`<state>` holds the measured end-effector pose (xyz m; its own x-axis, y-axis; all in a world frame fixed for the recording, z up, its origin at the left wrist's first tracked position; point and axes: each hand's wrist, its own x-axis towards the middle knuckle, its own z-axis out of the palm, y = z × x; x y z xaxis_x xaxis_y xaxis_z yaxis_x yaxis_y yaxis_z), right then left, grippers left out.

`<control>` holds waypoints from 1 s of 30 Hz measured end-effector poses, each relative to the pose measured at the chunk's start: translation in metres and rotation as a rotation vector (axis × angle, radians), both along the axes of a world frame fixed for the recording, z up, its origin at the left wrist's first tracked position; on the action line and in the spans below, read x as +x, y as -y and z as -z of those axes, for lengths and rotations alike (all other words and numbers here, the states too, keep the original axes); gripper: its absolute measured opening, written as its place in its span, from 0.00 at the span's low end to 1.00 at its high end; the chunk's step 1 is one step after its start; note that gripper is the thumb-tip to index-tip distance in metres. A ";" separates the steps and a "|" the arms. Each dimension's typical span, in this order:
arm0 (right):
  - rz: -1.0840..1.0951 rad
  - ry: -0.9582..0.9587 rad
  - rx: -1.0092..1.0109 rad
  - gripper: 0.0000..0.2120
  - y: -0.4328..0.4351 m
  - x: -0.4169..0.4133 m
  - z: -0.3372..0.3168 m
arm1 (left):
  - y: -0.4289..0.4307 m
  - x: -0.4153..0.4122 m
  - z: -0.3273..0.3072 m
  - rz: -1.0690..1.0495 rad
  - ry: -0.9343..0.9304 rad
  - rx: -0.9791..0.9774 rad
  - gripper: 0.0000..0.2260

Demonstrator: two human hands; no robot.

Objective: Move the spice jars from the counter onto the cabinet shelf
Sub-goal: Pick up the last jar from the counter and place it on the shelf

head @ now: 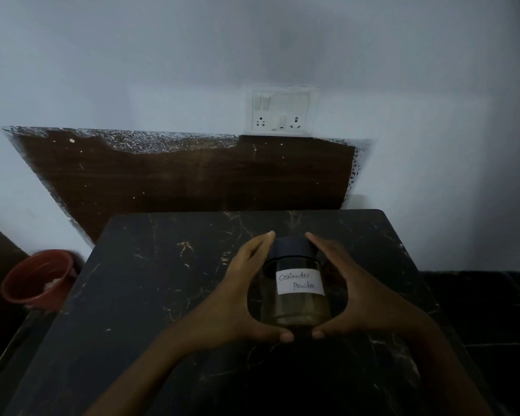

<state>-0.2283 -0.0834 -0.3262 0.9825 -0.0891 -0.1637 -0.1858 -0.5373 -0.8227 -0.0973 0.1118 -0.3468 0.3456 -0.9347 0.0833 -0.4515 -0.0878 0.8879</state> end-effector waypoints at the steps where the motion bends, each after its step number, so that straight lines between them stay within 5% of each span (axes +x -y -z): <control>1: -0.004 0.003 0.003 0.57 0.000 0.000 0.001 | 0.001 0.000 0.000 -0.007 0.011 0.010 0.53; 19: 0.005 0.051 -0.070 0.58 0.000 0.000 -0.010 | 0.005 0.007 -0.013 -0.003 0.041 0.046 0.53; 30: 0.094 0.394 -0.345 0.55 0.053 0.016 -0.134 | 0.068 0.041 -0.153 -0.014 0.668 -0.120 0.56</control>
<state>-0.2124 -0.1366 -0.1925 0.9488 -0.1631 0.2706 0.0415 -0.7847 -0.6184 -0.0562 0.0442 -0.1940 0.1964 -0.9014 0.3859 -0.9061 -0.0165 0.4226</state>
